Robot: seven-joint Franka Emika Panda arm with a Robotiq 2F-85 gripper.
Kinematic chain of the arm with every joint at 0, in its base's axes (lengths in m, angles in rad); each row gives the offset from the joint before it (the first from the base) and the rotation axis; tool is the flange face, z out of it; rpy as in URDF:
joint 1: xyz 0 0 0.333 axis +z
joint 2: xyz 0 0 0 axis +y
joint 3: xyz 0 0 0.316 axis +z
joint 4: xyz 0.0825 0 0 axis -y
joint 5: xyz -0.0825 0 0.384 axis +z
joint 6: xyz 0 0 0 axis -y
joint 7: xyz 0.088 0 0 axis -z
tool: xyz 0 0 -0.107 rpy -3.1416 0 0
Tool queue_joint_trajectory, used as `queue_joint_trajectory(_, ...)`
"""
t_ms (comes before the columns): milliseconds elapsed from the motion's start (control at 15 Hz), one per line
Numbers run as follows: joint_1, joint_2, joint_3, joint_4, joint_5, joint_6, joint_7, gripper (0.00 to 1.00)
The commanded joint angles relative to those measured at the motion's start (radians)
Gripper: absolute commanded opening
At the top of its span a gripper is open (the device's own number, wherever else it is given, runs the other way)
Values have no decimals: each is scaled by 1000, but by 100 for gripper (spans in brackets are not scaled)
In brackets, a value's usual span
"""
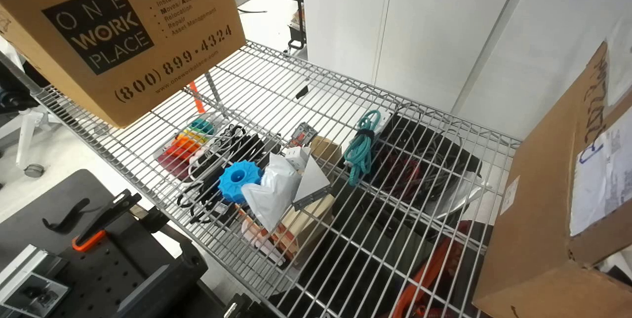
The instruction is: Move the gray object to the left
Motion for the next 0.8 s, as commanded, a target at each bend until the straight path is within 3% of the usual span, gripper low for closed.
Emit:
queue_joint_trajectory(0,-6,89,-7,64,58,-66,-65,100)
queue_joint_trajectory(267,-16,222,-19,130,103,-129,-134,100)
queue_joint_trajectory(733,-93,454,-15,281,52,-241,-130,100)
